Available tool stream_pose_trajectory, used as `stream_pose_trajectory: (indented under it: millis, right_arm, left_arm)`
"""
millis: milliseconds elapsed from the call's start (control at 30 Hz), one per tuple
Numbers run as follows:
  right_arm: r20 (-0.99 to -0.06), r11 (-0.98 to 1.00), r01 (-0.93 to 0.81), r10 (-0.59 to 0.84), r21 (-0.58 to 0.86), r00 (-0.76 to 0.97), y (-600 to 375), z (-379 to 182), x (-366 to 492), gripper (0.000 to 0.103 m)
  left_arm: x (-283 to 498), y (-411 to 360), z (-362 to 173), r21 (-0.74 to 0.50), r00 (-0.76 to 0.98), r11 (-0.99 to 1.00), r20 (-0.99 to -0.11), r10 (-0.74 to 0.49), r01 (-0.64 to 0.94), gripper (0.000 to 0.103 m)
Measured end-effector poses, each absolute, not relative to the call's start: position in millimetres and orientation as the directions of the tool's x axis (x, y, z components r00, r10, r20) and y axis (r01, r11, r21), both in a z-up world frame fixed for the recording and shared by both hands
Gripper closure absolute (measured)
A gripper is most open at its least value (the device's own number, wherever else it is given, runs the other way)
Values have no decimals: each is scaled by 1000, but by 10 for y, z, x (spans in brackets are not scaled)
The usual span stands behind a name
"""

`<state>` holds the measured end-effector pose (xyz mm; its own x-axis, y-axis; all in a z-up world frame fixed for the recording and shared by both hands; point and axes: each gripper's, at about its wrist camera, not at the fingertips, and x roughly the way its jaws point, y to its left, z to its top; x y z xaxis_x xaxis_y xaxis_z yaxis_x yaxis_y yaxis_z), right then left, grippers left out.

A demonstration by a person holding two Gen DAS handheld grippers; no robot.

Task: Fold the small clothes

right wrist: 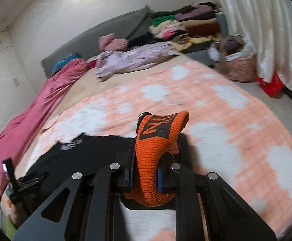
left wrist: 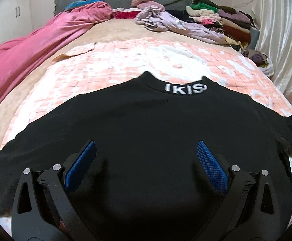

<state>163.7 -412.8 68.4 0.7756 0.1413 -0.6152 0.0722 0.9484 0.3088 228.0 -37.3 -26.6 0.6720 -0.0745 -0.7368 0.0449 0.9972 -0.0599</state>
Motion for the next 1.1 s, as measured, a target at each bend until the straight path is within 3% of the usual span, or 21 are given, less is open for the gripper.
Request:
stream_pose_trajectory:
  millis: [433, 767, 1000, 1100]
  right_arm:
    - [-672, 930, -145, 345, 337, 655, -2559, 427, 2357, 87]
    - [-669, 934, -197, 353, 300, 654, -2151, 383, 2420, 69]
    - [-676, 972, -112, 224, 205, 703, -2433, 367, 2194, 58]
    - [-669, 983, -93, 176, 159, 722, -2529, 348, 2044, 56]
  left_arm:
    - [2251, 33, -208, -105, 679, 994, -731, -66, -16, 9]
    - [2255, 36, -253, -126, 669, 992, -738, -93, -2, 10]
    - [2207, -162, -273, -247, 636, 964, -729, -253, 99, 42]
    - [2187, -286, -275, -343, 603, 925, -707, -369, 164, 46]
